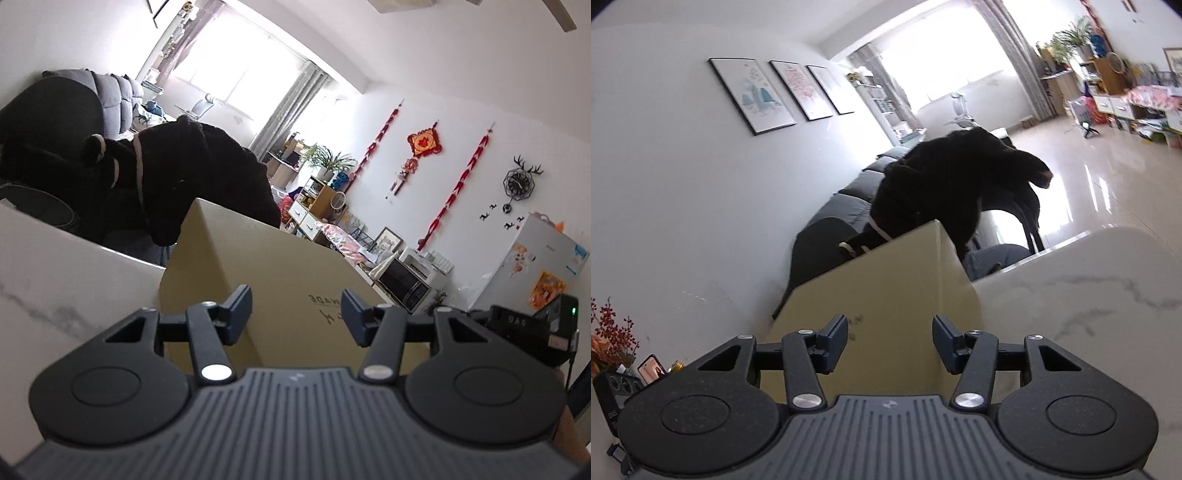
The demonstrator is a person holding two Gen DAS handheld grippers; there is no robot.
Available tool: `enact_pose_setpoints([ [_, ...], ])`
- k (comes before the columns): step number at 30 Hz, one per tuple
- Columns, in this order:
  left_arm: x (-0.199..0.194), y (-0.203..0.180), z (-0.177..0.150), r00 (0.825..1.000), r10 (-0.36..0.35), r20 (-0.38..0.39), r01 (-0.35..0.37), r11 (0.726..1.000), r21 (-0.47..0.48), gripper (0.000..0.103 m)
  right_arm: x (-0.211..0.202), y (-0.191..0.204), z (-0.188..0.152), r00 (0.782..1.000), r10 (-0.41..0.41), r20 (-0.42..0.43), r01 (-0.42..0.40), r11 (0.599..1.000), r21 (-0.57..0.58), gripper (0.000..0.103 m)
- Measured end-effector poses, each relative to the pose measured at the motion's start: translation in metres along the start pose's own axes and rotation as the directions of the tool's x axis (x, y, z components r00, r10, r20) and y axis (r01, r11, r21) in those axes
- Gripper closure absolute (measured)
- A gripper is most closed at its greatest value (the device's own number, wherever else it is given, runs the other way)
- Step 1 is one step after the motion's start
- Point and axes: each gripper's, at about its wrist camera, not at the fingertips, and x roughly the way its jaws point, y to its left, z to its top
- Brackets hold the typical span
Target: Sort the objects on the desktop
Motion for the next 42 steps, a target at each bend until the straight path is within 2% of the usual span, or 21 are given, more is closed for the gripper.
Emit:
enact_pose_setpoints([
  [19,0.038,-0.009,0.015,0.996,0.052,-0.071,-0.043,0.991,0.128,0.052,0.073,0.016,0.034,0.993,-0.007,-0.120,-0.008,0.993,-0.120,0.048],
  [27,0.047,-0.011,0.021,0.992,0.066,-0.104,-0.049,0.986,0.158,0.052,0.083,0.009,0.038,0.991,-0.007,-0.132,-0.010,0.992,-0.125,0.051],
  [31,0.047,-0.010,0.020,0.992,0.060,-0.107,-0.043,0.987,0.156,0.052,0.081,0.003,0.040,0.991,-0.004,-0.134,-0.011,0.994,-0.111,0.061],
  [35,0.047,-0.012,0.022,0.991,0.068,-0.119,-0.049,0.987,0.154,0.052,0.080,-0.004,0.040,0.991,0.017,-0.135,-0.028,0.996,-0.083,0.062],
  [42,0.049,-0.022,0.022,0.986,0.102,-0.133,-0.075,0.977,0.198,0.051,0.082,0.010,0.040,0.989,-0.032,-0.144,0.008,0.985,-0.170,0.063],
])
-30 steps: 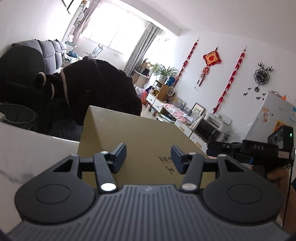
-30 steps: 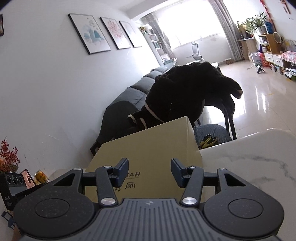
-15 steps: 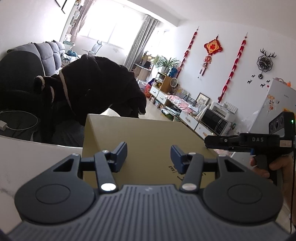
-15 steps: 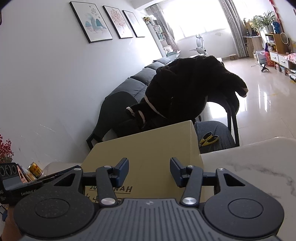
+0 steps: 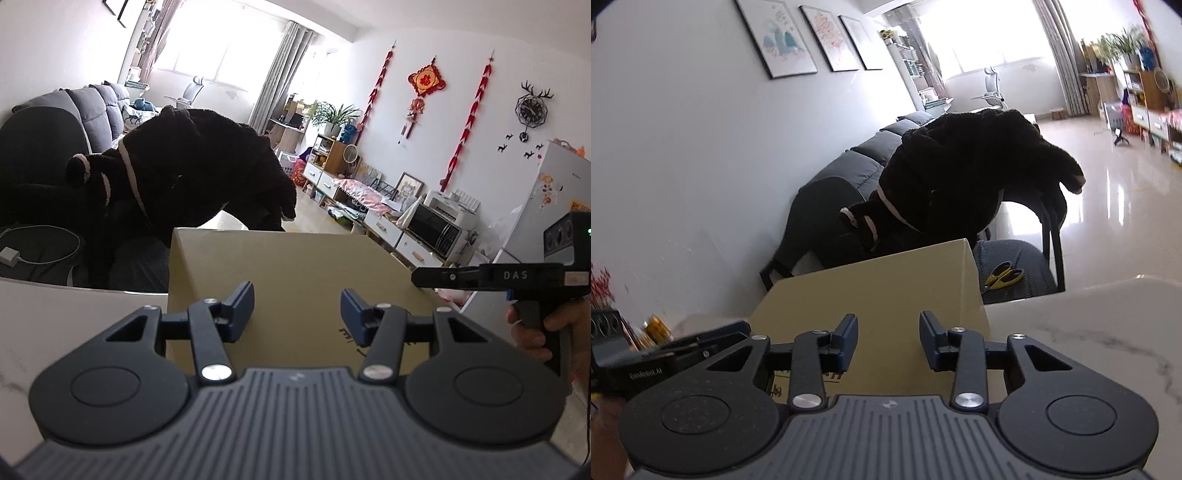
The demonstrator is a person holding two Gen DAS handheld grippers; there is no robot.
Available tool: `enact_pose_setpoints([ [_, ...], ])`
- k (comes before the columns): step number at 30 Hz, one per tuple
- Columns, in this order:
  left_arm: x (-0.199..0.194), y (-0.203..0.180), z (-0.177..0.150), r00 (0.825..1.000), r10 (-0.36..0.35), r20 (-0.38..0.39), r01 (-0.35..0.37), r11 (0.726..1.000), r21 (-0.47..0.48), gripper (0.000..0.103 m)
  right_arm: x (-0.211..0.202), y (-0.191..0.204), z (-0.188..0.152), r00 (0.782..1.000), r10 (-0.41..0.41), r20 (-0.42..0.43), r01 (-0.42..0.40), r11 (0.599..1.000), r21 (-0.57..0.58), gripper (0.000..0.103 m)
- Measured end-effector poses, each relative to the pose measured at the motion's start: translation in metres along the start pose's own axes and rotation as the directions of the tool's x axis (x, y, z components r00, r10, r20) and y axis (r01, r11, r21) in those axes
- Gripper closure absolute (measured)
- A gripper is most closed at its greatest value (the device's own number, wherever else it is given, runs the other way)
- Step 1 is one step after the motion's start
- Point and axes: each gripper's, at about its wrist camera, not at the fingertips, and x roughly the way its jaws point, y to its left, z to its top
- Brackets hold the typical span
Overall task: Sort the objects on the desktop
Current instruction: 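Open both tools to release the closed box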
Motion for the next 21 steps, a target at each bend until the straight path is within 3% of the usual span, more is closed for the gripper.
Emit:
enact_pose_setpoints([
  [3,0.000,-0.007,0.000,1.000,0.027,-0.005,-0.027,0.999,0.023,0.050,-0.001,0.005,0.000,0.999,-0.034,0.002,0.034,0.999,-0.002,0.061],
  [6,-0.004,-0.018,-0.001,0.998,0.056,-0.013,-0.055,0.997,0.050,0.039,-0.007,0.015,-0.002,0.997,-0.072,0.008,0.072,0.997,0.001,0.045],
  [9,-0.010,-0.030,-0.002,0.996,0.087,-0.018,-0.085,0.994,0.073,0.033,-0.018,0.027,-0.008,0.996,-0.082,0.028,0.084,0.996,-0.043,0.042],
  [21,-0.051,-0.070,-0.006,0.963,0.271,0.001,-0.269,0.956,0.115,0.008,-0.074,0.061,-0.026,0.987,-0.122,0.100,0.133,0.985,-0.106,0.020],
])
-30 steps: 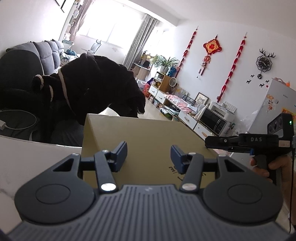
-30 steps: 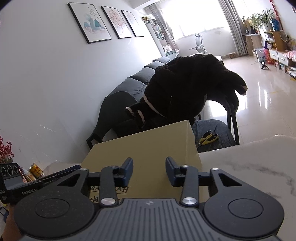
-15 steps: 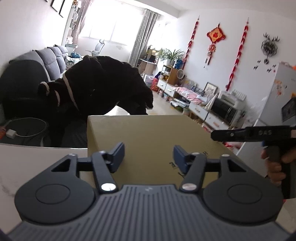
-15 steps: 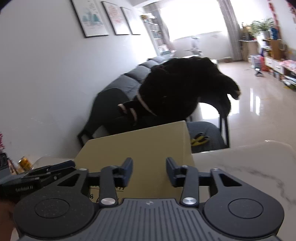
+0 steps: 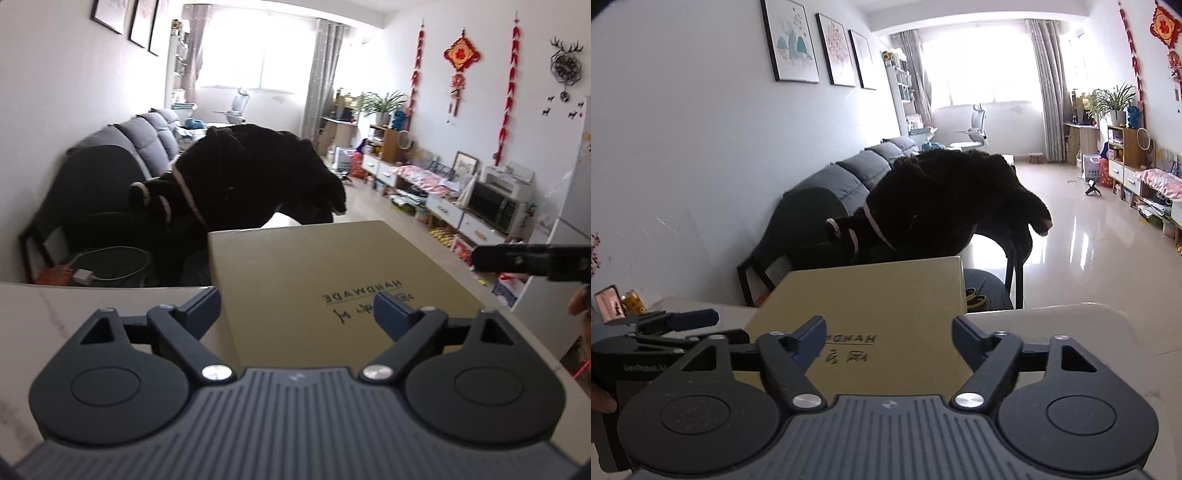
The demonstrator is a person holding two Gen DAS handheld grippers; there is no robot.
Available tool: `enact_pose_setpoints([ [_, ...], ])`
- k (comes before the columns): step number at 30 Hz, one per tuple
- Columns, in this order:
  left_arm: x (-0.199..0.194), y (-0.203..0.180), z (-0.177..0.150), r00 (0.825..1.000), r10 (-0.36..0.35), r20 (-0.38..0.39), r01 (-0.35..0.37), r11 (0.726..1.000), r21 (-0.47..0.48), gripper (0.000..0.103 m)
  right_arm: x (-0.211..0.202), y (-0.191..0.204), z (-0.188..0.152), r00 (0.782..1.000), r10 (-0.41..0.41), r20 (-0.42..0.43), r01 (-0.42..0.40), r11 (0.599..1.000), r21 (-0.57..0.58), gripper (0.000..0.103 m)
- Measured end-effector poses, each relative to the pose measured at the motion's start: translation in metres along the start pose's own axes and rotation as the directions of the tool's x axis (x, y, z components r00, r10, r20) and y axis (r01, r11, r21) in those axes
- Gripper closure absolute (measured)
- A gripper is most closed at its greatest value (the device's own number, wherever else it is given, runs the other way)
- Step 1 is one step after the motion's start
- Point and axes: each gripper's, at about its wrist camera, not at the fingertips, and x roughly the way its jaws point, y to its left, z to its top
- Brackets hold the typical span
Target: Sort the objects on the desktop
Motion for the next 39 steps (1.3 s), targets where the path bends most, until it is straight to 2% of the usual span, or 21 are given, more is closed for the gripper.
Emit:
enact_pose_setpoints([
  [5,-0.015,-0.005,-0.006,0.999,0.026,-0.024,-0.027,0.999,-0.041,0.003,-0.027,0.012,-0.007,1.000,0.002,0.022,-0.002,1.000,-0.012,0.017],
  [7,-0.020,-0.006,-0.009,0.999,0.031,-0.032,-0.033,0.998,-0.055,0.000,-0.036,0.017,-0.011,1.000,-0.009,0.028,0.009,1.000,-0.021,0.013],
  [16,-0.040,-0.017,-0.023,0.993,0.096,-0.069,-0.102,0.991,-0.086,0.000,-0.068,0.031,-0.028,0.997,-0.049,0.055,0.051,0.998,-0.035,0.002],
  [20,-0.048,-0.017,-0.033,0.986,0.134,-0.099,-0.145,0.983,-0.110,0.000,-0.078,0.041,-0.040,0.995,-0.076,0.058,0.079,0.995,-0.056,0.001],
  [29,-0.066,-0.015,-0.052,0.975,0.173,-0.141,-0.195,0.968,-0.158,0.000,-0.086,0.064,-0.073,0.986,-0.157,0.060,0.162,0.981,-0.104,0.001],
  [34,-0.077,-0.016,-0.061,0.965,0.207,-0.159,-0.232,0.959,-0.160,0.000,-0.091,0.071,-0.085,0.984,-0.160,0.075,0.166,0.983,-0.083,0.000],
  [39,-0.086,-0.018,-0.071,0.963,0.207,-0.175,-0.236,0.958,-0.165,0.000,-0.095,0.077,-0.097,0.980,-0.192,0.057,0.196,0.978,-0.071,0.000],
])
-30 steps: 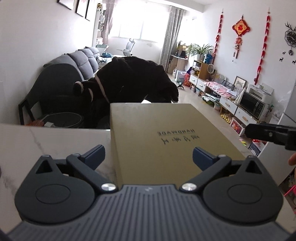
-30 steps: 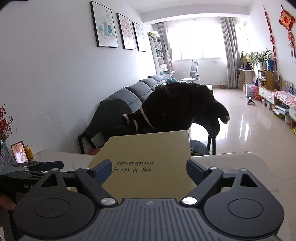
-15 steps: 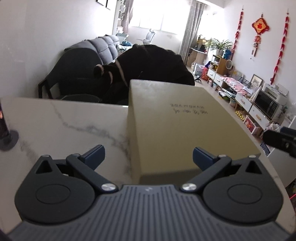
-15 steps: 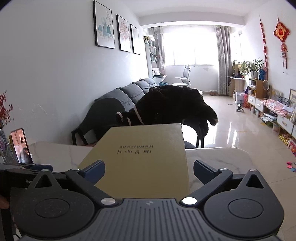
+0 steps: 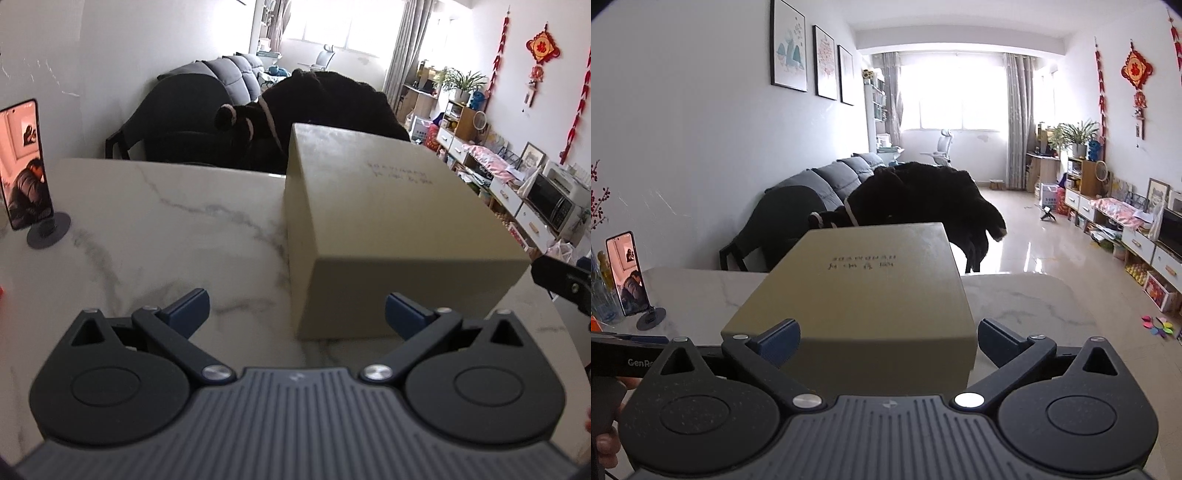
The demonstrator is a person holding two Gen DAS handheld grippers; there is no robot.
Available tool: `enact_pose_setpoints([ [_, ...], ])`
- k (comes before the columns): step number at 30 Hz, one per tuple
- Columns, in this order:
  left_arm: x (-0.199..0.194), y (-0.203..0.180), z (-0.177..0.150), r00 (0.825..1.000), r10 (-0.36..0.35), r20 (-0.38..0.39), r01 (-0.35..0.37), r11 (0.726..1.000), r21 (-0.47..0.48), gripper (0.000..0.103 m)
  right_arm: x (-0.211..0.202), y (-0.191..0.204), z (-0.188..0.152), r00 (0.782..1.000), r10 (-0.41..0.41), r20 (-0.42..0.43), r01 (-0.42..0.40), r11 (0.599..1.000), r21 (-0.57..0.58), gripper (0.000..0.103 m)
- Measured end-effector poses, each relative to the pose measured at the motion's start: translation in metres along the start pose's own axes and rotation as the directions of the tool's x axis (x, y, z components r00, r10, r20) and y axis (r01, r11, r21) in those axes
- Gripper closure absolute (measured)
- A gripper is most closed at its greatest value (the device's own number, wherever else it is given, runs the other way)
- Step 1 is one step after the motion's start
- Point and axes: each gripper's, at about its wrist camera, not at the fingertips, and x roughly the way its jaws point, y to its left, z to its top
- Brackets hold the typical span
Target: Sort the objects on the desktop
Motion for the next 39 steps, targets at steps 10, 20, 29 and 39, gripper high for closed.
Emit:
enact_pose_setpoints([
  [10,-0.003,-0.004,-0.019,0.999,0.025,-0.045,-0.025,1.000,0.011,0.000,-0.009,0.007,-0.014,1.000,-0.023,-0.020,0.024,0.999,0.033,0.000],
  [20,-0.010,-0.007,-0.038,0.997,0.048,-0.057,-0.048,0.999,0.002,0.000,-0.020,0.014,-0.032,0.998,-0.043,-0.037,0.045,0.998,0.051,0.000],
  [29,-0.010,-0.006,-0.046,0.993,0.084,-0.080,-0.086,0.996,-0.013,0.000,-0.025,0.016,-0.040,0.997,-0.046,-0.055,0.050,0.996,0.069,0.000],
  [39,-0.012,-0.009,-0.051,0.992,0.088,-0.087,-0.090,0.996,-0.015,0.000,-0.025,0.020,-0.046,0.996,-0.058,-0.070,0.061,0.997,0.048,0.000],
])
